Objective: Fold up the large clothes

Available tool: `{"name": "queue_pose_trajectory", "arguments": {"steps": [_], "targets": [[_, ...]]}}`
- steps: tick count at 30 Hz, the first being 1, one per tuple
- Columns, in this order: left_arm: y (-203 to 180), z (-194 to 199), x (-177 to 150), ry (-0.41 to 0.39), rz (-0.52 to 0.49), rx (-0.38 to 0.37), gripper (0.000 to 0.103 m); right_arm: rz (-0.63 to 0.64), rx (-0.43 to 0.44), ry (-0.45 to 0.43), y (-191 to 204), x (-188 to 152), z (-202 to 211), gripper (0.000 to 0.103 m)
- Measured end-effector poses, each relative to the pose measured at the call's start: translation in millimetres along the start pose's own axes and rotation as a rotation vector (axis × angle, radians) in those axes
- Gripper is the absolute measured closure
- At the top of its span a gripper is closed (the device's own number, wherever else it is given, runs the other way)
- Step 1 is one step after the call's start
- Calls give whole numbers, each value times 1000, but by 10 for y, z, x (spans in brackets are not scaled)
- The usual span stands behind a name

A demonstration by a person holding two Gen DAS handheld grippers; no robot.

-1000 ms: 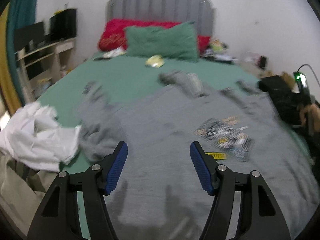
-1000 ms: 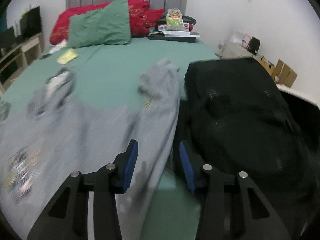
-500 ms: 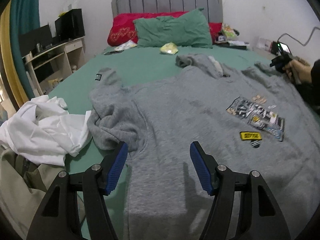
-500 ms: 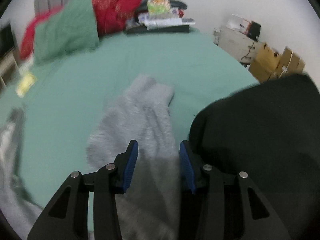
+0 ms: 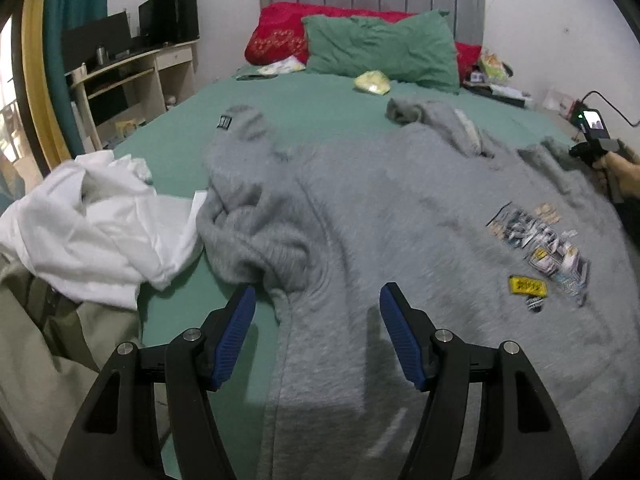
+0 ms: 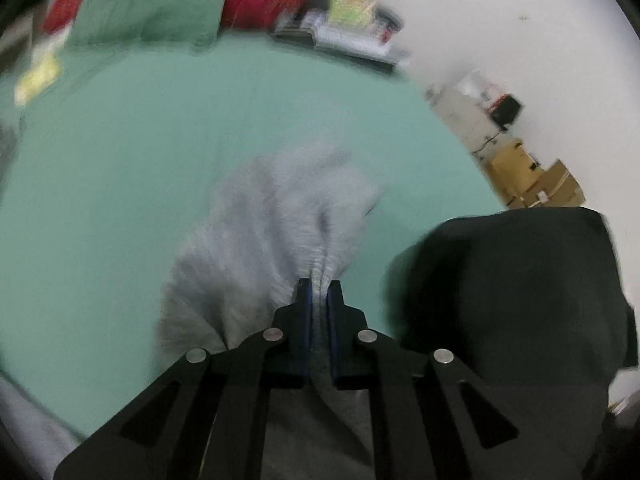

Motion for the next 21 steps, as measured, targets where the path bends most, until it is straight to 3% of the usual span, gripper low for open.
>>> {"name": "queue_pose_trajectory", "arguments": {"steps": [6,12,16,21], "targets": [[26,223,187,-62,17,-26,34,-86,8,-119,-569,280,979,96],[18,487,396,-134,-10,-27,34,-173,0,-172,-942,553,1922,96],[149,673,508,-151,54,-77,34,-166,-6,-198,-575,501,2509,96],[265,795,501,-146,77,-118,34,-53,68,-198,498,155,3112,96]]}}
Point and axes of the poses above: each gripper's, at about its wrist camera, not at the fingertips, and z roughly against the way its jaws point, y to its left, x to its top, the point moved 7 cm from there along -z, roughly the way its jaws point, and after that the axes turned 13 degrees about -z, right-handed, at the moved point
